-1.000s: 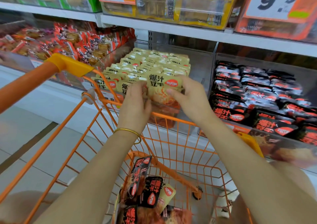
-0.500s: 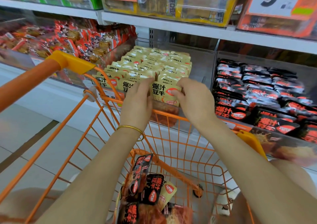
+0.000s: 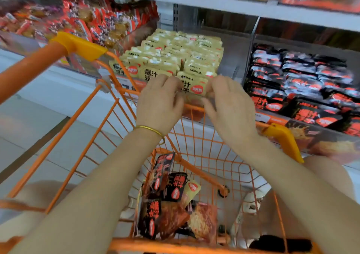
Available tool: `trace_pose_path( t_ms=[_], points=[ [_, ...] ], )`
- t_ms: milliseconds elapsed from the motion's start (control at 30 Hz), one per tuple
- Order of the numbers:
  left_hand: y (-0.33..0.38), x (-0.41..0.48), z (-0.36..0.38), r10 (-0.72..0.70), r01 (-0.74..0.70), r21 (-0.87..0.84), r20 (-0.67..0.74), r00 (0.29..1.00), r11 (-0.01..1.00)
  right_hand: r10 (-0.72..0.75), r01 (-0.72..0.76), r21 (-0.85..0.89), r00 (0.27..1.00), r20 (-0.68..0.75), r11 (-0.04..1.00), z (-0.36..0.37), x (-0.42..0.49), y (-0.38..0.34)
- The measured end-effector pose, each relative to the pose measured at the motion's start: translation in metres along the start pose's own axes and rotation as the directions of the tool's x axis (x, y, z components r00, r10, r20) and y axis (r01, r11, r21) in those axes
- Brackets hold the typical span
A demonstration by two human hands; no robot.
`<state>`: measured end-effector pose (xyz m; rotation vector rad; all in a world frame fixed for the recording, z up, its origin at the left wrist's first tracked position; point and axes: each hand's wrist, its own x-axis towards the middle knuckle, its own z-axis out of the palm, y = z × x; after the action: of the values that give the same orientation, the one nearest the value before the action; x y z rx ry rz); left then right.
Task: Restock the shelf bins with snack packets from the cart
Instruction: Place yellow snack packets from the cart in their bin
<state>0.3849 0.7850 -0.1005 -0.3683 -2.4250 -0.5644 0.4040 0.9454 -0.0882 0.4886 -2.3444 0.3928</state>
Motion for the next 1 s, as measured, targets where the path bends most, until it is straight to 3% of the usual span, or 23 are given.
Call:
trace_pose_path(
  t_ms=[67,100,133,200,267,333,400,533,600,700,800,867,933,1000],
  points=[
    [0.007,-0.012,-0.005,0.041,-0.041,-0.002,0.080,0.996,0.999,0.029,-0.050,0.070,0.961,0.276,0.996,0.001,-0.023,-0.002],
    [0.010,-0.018,-0.007,0.056,-0.055,-0.010,0.128,0.990,0.998,0.054,-0.105,0.073,0.862,0.503,0.992,0.005,-0.034,-0.002],
    [0.011,-0.023,-0.006,0.057,-0.053,-0.025,0.194,0.979,0.998,0.052,-0.118,0.044,0.698,0.714,0.992,0.014,-0.045,-0.003],
    [0.013,-0.030,-0.002,0.044,-0.023,-0.058,0.372,0.927,0.998,0.022,-0.078,0.006,0.351,0.936,0.997,0.037,-0.069,-0.007],
    [0.012,-0.034,0.005,0.019,0.011,-0.050,0.560,0.828,0.999,0.033,-0.117,-0.014,0.164,0.986,0.993,0.057,-0.097,-0.012],
    [0.011,-0.037,0.010,-0.002,0.025,-0.024,0.682,0.731,0.999,0.046,-0.248,-0.020,0.102,0.994,0.969,0.071,-0.120,-0.015],
    [0.008,-0.038,0.013,-0.016,0.042,-0.017,0.736,0.677,0.999,0.065,-0.359,-0.037,0.066,0.996,0.933,0.073,-0.128,-0.016],
    [0.002,-0.036,0.012,-0.035,0.076,-0.020,0.751,0.660,0.997,0.191,-0.443,-0.198,-0.061,0.980,0.874,0.078,-0.123,-0.016],
    [0.003,-0.035,0.011,-0.027,0.089,-0.041,0.757,0.653,0.995,0.199,-0.502,-0.214,-0.085,0.976,0.838,0.081,-0.117,-0.017],
    [0.006,-0.034,0.010,-0.021,0.163,-0.101,0.788,0.616,0.981,0.149,-0.429,-0.149,-0.034,0.988,0.891,0.065,-0.088,-0.015],
    [0.007,-0.030,0.006,-0.041,0.293,-0.142,0.840,0.540,0.945,0.076,-0.378,-0.048,0.060,0.995,0.925,0.034,-0.052,-0.001],
    [0.006,-0.026,0.003,-0.050,0.361,-0.137,0.884,0.465,0.922,0.039,-0.245,-0.005,0.136,0.990,0.970,0.015,-0.037,0.011],
    [0.005,-0.023,-0.001,-0.041,0.399,-0.129,0.920,0.389,0.908,0.010,-0.280,0.048,0.203,0.979,0.959,-0.002,-0.026,0.020],
    [0.005,-0.021,-0.005,-0.003,0.433,-0.173,0.926,0.377,0.885,0.008,-0.394,0.121,0.311,0.951,0.911,-0.014,-0.015,0.025]
  ],
)
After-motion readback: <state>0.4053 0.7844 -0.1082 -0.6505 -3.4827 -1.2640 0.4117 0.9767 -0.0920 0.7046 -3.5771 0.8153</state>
